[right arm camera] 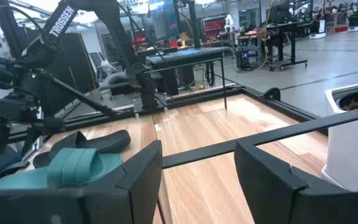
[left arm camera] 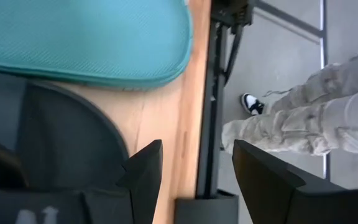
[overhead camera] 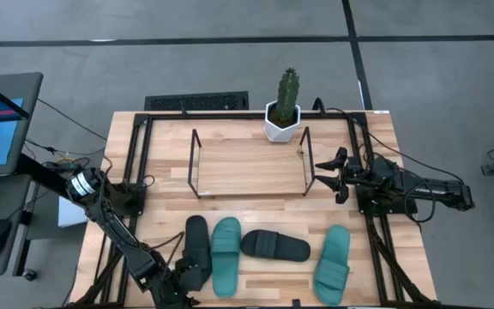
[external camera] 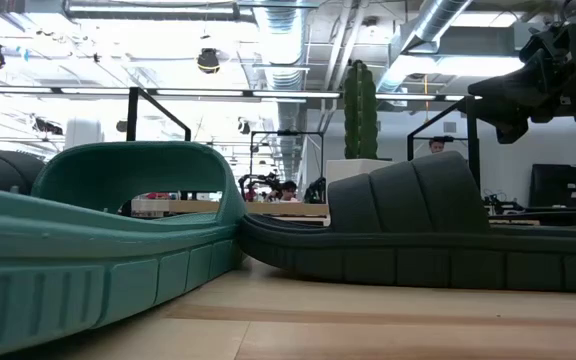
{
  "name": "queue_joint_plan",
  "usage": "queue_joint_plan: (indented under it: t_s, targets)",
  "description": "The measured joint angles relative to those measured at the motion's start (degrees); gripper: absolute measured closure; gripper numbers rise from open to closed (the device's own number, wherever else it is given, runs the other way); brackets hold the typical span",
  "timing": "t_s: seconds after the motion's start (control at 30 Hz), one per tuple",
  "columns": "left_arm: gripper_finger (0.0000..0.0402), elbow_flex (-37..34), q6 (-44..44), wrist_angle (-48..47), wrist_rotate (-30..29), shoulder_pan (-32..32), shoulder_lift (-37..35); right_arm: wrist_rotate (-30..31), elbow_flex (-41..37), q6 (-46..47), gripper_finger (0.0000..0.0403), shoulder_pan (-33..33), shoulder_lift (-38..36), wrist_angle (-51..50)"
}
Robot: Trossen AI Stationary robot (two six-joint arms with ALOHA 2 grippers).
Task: Pick and place slides into the shelf
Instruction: Put the left black slipper on the shelf
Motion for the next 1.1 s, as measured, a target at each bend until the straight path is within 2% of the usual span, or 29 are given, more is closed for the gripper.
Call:
queue_joint_plan:
  t_s: [0.07,0.23,0.53,0.6,0.73,0.9,1.0,1.1]
  targets:
    - [0.0216,-0.02,-1.19,1.29,0.35,0.45,0.00,0.01,0.01,0.01,0.0209,0.00,-0.01,0.02]
    - [0.0216,-0.02,-11.36,7.48,1.03,2.10,-0.02,0.00,0.01,0.00,0.0211,0.00,-0.01,0.02]
    - [0.0216,-0.07,-14.85,14.56,3.40,5.18,-0.15,0.02,0.00,0.00,0.0209,0.00,-0.02,0.02]
    - [0.0216,-0.07,-14.42,16.43,6.56,5.83,-0.15,0.00,0.00,0.01,0.0209,0.00,0.00,0.00]
    - [0.0216,0.08,-14.09,21.71,17.08,7.42,-0.15,0.00,0.02,0.02,0.0211,0.00,0.00,0.00]
    - [0.0216,4.78,-14.06,20.94,26.73,8.82,-0.43,0.01,0.00,0.00,0.0209,0.00,-0.02,0.02]
    - [0.0216,9.35,-13.30,15.69,31.25,10.14,-1.32,0.00,0.01,0.01,0.0209,0.00,0.00,0.02]
    - [0.0216,15.96,-10.60,2.44,34.11,11.60,-2.49,0.00,0.01,0.00,0.0210,0.00,-0.02,0.02]
